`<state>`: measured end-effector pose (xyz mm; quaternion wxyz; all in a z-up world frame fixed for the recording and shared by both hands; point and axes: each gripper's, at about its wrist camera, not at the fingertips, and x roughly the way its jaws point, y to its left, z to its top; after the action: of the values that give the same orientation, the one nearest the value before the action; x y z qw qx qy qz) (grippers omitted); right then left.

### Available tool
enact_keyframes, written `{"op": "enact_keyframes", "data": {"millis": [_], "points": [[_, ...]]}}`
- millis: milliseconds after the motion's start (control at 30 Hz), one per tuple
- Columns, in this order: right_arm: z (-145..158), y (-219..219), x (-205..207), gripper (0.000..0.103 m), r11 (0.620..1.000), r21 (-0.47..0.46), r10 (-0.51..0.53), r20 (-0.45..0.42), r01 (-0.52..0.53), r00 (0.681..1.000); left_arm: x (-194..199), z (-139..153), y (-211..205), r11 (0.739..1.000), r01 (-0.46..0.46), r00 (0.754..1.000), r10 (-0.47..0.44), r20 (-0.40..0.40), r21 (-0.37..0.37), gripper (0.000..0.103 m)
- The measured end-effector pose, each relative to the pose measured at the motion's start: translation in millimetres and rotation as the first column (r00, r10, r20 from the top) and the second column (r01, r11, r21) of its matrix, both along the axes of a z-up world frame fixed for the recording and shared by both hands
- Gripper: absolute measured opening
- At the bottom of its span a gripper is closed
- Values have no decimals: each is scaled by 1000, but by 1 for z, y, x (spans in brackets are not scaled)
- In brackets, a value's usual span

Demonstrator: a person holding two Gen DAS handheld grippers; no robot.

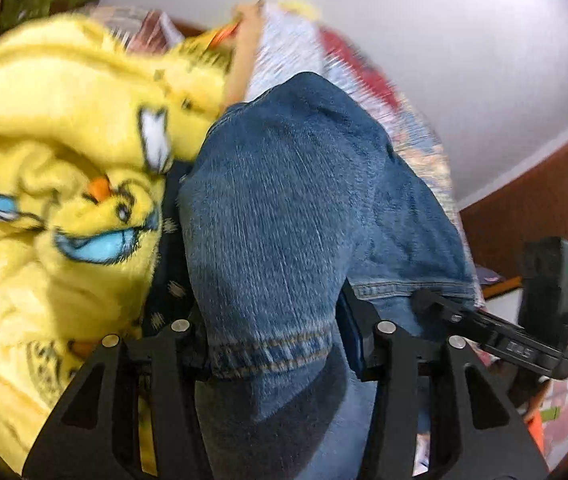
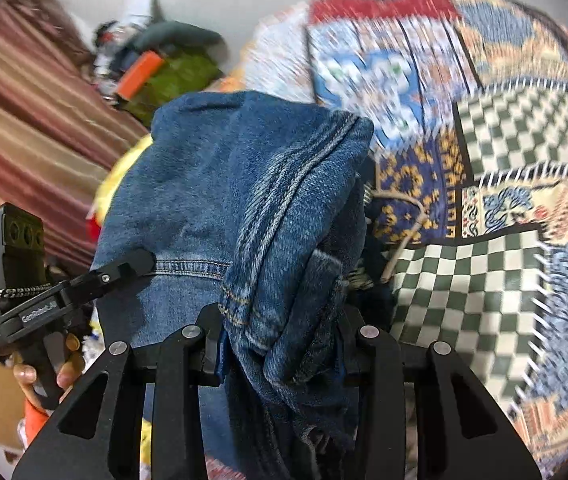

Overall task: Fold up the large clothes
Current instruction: 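Grasp the folded jacket with both grippers and lift it, then lower the folded jacket onto the quilt beside the yellow blanket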

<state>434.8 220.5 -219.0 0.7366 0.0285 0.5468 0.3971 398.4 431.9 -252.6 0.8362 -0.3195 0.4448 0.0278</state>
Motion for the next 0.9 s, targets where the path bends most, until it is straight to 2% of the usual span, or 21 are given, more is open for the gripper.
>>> {"op": "enact_keyframes", "data": {"millis": [100, 133, 200, 333, 500, 567, 733, 800, 900], "points": [[-15, 5, 11, 38, 999, -50, 18, 3, -18, 1000, 3, -12, 3, 1000, -3, 1000, 3, 11, -8, 62], [-18, 6, 12, 43, 997, -71, 32, 12, -31, 999, 2, -14, 4, 1000, -4, 1000, 4, 3, -16, 68], [-16, 6, 9, 49, 991, -117, 67, 44, -62, 997, -5, -14, 7, 1000, -2, 1000, 2, -9, -24, 70], [-6, -4, -9, 72, 979, -189, 102, 114, -79, 988, -31, -9, -8, 998, 9, 1000, -8, -24, 63, 75], [6, -30, -40, 74, 982, -178, 96, 164, -66, 982, -63, 0, -29, 988, 18, 1000, -14, -25, 152, 76], [12, -40, -53, 74, 983, -176, 89, 189, -55, 978, -84, 7, -44, 976, 19, 1000, -14, -25, 218, 76], [38, -60, -91, 74, 982, -182, 97, 282, -46, 954, -123, 24, -70, 953, 16, 999, -4, -41, 301, 76], [53, -68, -105, 74, 986, -163, 91, 326, -38, 941, -139, 42, -80, 942, -3, 1000, 7, -13, 337, 75], [83, -81, -128, 74, 994, -108, 69, 385, -29, 921, -162, 80, -95, 915, -38, 998, 10, 70, 402, 76]]}}
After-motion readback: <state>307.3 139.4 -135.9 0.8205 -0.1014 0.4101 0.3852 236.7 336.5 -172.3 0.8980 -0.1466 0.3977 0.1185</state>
